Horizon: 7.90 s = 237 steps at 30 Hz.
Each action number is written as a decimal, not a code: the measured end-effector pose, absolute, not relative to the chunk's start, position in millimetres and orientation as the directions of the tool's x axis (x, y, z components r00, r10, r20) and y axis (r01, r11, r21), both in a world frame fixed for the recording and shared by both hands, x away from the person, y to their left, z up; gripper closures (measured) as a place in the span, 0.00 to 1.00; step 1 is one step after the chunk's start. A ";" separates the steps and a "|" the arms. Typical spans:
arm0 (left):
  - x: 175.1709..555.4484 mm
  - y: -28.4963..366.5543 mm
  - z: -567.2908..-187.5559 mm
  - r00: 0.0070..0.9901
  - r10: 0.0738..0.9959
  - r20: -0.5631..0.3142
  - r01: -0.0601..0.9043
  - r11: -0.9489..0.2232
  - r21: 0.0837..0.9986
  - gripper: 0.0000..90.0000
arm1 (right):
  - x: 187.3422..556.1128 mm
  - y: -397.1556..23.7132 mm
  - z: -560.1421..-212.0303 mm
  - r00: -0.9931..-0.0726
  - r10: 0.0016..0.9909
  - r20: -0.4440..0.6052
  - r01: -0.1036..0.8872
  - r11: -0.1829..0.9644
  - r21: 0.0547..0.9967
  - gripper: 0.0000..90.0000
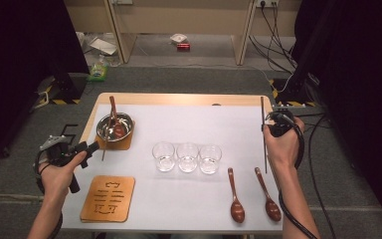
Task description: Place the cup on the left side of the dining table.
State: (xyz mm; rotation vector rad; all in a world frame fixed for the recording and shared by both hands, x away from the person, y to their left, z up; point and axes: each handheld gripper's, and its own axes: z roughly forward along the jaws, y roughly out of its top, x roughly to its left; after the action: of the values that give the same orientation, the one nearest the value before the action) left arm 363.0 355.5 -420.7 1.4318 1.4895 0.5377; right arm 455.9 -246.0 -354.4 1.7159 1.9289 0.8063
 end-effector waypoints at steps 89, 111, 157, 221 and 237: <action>469.8 268.0 -341.7 0.359 0.891 -0.276 0.484 0.075 0.872 0.47 | 494.1 -204.9 -333.6 -0.188 0.978 0.090 0.610 0.044 0.791 0.95; 476.0 251.7 -337.3 0.401 0.879 -0.258 0.458 0.051 0.887 0.47 | 502.5 -180.8 -331.9 -0.232 0.968 0.093 0.576 0.060 0.816 0.95; 482.1 228.5 -332.0 0.435 0.864 -0.253 0.446 0.037 0.894 0.48 | 512.2 -138.5 -325.9 -0.304 0.948 0.090 0.519 0.085 0.851 0.95; 493.4 204.8 -321.2 0.461 0.848 -0.261 0.437 0.039 0.899 0.47 | 515.7 -60.9 -335.0 -0.430 0.899 0.089 0.489 0.149 0.859 0.95; 504.9 189.9 -317.3 0.477 0.838 -0.264 0.435 0.036 0.900 0.48 | 514.4 -52.6 -338.5 -0.451 0.888 0.093 0.482 0.155 0.862 0.95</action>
State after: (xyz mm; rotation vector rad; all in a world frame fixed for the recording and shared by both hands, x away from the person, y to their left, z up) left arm 504.9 189.9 -317.3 1.5893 1.1315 0.4437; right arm 514.4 -52.6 -338.5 1.3015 1.9986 1.2315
